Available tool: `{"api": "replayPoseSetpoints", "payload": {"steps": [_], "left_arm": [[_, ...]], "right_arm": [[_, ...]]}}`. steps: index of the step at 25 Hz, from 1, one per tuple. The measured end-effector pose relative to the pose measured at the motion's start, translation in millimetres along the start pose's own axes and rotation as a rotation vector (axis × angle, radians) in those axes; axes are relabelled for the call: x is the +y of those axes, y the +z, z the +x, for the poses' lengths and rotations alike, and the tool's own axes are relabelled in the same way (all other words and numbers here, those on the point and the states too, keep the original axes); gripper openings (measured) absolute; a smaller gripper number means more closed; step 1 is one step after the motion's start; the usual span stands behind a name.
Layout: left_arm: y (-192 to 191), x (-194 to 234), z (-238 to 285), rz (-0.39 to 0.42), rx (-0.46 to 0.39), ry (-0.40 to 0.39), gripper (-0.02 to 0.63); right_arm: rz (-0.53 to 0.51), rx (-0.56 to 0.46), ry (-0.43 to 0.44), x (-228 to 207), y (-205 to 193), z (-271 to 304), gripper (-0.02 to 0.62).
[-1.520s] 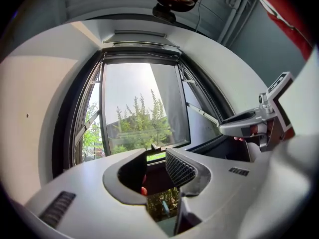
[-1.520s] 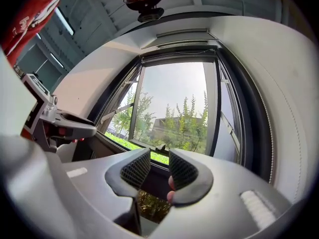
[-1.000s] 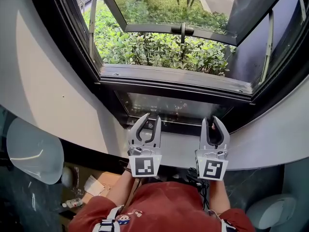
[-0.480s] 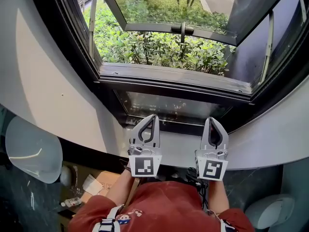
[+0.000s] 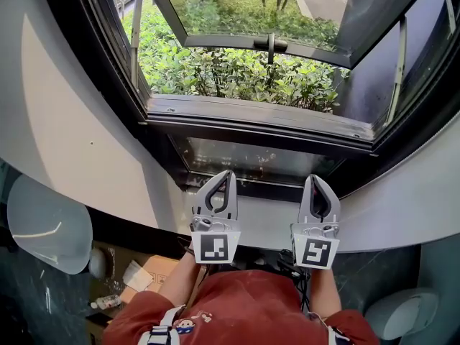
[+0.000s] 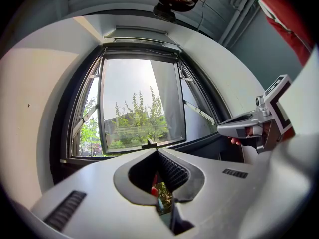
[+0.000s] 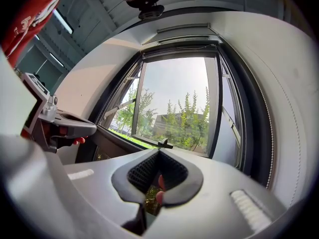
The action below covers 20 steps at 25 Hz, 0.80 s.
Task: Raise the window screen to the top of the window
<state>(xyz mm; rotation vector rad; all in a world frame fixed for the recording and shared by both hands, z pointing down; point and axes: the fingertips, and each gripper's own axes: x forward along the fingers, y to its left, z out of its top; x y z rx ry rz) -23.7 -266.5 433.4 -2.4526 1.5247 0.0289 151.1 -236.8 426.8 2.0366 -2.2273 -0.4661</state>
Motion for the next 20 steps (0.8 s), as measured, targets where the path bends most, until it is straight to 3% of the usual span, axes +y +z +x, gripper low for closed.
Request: {"api": "replayPoseSetpoints", "payload": {"steps": [4,12,17,20], "left_arm": [[-5,-1,0,-0.031,0.028,0.003,0.005],[-8,3,2,-0.04,0.038,0.011,0.005],[-9,5,3,-0.038,0.037,0.015,0.005],[-10,6,3,-0.057,0.039,0.021,0.005]], "right_arm": [[-0.001,0.033,-0.018,-3,-3,1,0.011],[-0.005,-0.053,0.022,5,6,8,0.011],[-0.002,-0.008,-0.002,2,3,11,0.011],[0.004,-0.057,0.016,5,7,13,0.011]]}}
